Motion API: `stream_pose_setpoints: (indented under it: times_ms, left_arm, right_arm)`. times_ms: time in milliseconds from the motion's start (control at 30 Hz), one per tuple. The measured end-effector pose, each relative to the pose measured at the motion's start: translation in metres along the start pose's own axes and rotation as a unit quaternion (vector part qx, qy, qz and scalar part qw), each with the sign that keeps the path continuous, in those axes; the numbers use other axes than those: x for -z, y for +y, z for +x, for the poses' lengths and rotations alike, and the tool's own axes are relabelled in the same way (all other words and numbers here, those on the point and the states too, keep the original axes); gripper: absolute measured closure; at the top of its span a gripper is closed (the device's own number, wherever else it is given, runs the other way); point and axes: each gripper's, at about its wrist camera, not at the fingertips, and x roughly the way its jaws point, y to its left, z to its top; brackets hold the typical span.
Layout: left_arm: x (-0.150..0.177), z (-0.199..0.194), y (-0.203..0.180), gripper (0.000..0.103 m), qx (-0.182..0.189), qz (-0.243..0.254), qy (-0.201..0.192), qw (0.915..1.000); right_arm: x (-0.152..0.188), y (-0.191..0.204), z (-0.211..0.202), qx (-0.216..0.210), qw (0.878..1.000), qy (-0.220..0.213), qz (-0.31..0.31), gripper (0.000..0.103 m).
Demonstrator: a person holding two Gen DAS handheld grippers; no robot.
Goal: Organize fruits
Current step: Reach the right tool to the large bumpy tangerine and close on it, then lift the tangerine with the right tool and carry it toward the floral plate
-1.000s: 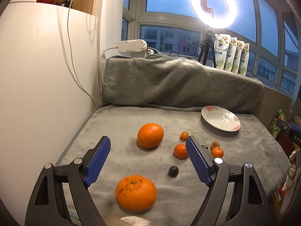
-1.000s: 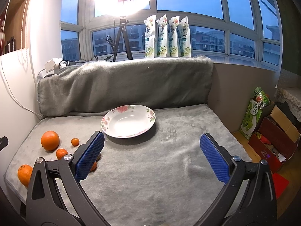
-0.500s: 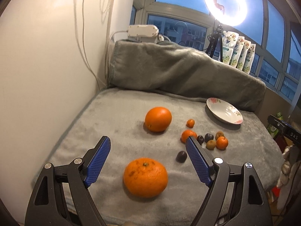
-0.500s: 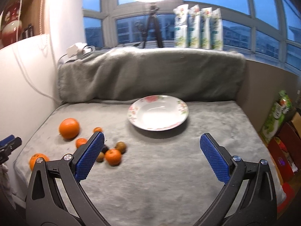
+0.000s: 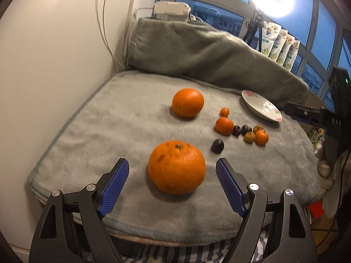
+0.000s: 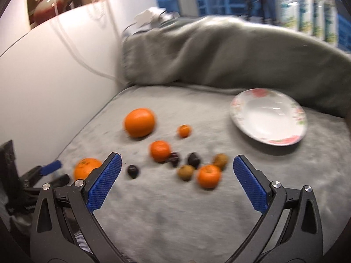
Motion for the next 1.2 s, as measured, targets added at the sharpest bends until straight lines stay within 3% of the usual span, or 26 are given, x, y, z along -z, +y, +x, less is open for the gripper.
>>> stream_pose_setpoints:
  times_ms: [300,400,667,900,1200]
  left_arm:
    - [0.010,0.015,0.007,0.023,0.028,-0.024,0.024,0.9990]
    - [0.011,0.018,0.010,0.028,0.037,-0.031,0.029,0.9984]
    - [0.014,0.028,0.013,0.035,0.057,-0.045,0.042,0.9965]
    - [0.016,0.033,0.017,0.040,0.067,-0.057,0.045,0.9951]
    - [0.015,0.035,0.020,0.040,0.075,-0.062,0.044,0.9943]
  right_arm:
    - [-0.010,0.046,0.050,-0.105,0.990,0.086,-0.036,0.000]
    - [-0.011,0.060,0.066,-0.135,0.984,0.110,-0.046,0.001]
    - [-0.007,0.102,0.099,-0.196,0.962,0.169,-0.081,0.014]
    - [0.002,0.117,0.120,-0.227,0.948,0.208,-0.084,0.025]
    - [0.009,0.121,0.138,-0.250,0.937,0.234,-0.066,0.026]
